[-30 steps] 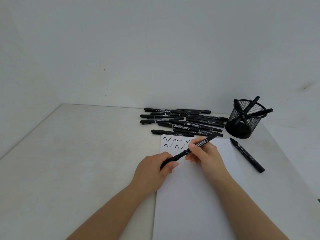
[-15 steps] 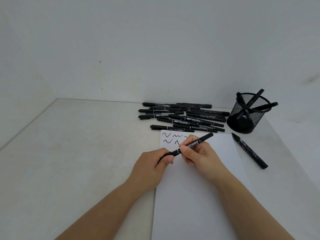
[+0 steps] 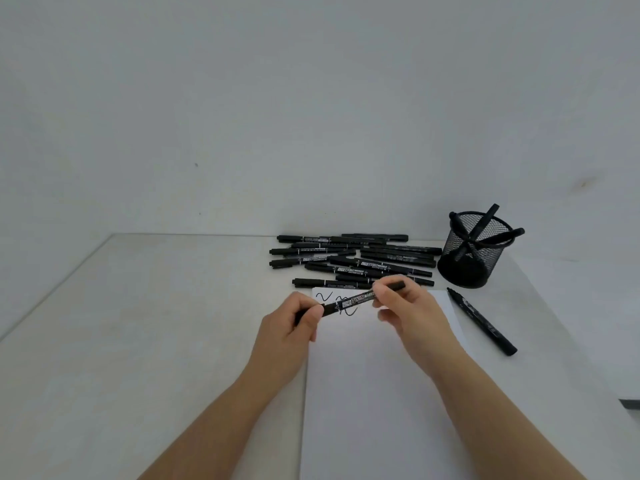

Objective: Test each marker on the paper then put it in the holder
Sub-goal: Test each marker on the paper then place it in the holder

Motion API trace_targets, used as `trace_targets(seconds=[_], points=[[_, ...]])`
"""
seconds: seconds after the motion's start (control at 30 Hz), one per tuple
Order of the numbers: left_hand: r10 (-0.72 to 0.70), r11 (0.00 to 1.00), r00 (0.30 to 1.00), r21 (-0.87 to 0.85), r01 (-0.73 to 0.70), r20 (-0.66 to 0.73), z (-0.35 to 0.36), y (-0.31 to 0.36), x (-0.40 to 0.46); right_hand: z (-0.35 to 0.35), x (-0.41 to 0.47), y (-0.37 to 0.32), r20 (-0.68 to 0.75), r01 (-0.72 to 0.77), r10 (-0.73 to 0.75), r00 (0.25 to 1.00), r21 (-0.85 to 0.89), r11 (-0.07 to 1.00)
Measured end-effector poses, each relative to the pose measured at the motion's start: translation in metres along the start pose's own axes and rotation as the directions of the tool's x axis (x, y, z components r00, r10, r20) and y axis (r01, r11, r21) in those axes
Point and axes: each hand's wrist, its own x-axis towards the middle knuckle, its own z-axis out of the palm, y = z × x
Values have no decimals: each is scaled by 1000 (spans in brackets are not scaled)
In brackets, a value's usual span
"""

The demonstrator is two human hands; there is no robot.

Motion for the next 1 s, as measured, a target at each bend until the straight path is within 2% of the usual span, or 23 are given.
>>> trace_targets(seconds=[0.07, 0.1, 0.17, 0.27, 0.33, 0.37, 0.47, 0.5, 0.53, 0.57, 0.63, 0.7, 0.8, 1.0], points=[[11, 999, 1000, 47, -11, 11, -2, 7, 10, -13, 3, -9, -19, 131, -141, 990, -253, 958], [19, 996, 999, 84, -21, 27, -2, 12, 17, -20, 4, -14, 24, 211, -222, 975, -427, 879], [49, 982, 996, 177, -62, 79, 0, 25, 32, -31, 7, -24, 161, 355, -343, 925, -684, 637], [109, 935, 979, 317, -160, 172, 11, 51, 54, -41, 11, -41, 312, 473, -425, 850, -806, 354], [171, 898, 959, 364, -246, 227, 23, 68, 65, -45, 16, -49, 365, 507, -455, 812, -828, 241], [198, 902, 950, 334, -273, 242, 29, 76, 71, -47, 18, -53, 366, 500, -457, 811, -839, 215], [195, 981, 961, -24, -194, 196, 41, 93, 93, -56, 28, -61, 286, 443, -472, 834, -857, 264], [170, 982, 971, -110, -153, 168, 42, 93, 103, -63, 33, -65, 220, 404, -495, 841, -863, 303], [143, 984, 979, -123, -125, 143, 43, 91, 114, -72, 38, -70, 124, 352, -524, 843, -864, 360], [116, 991, 985, -79, -106, 131, 43, 85, 125, -81, 43, -75, 1, 293, -551, 835, -848, 442], [57, 984, 989, 159, -79, 138, 40, 65, 146, -101, 51, -85, -228, 225, -562, 795, -750, 622], [-23, 899, 988, 435, -47, 154, 35, 41, 163, -117, 59, -91, -342, 203, -555, 758, -685, 700], [-71, 786, 981, 616, -56, 180, 32, 12, 176, -130, 68, -88, -370, 186, -546, 752, -675, 714], [-44, 642, 956, 741, -196, 291, 44, -6, 185, -140, 79, -66, -355, 95, -534, 767, -761, 642]])
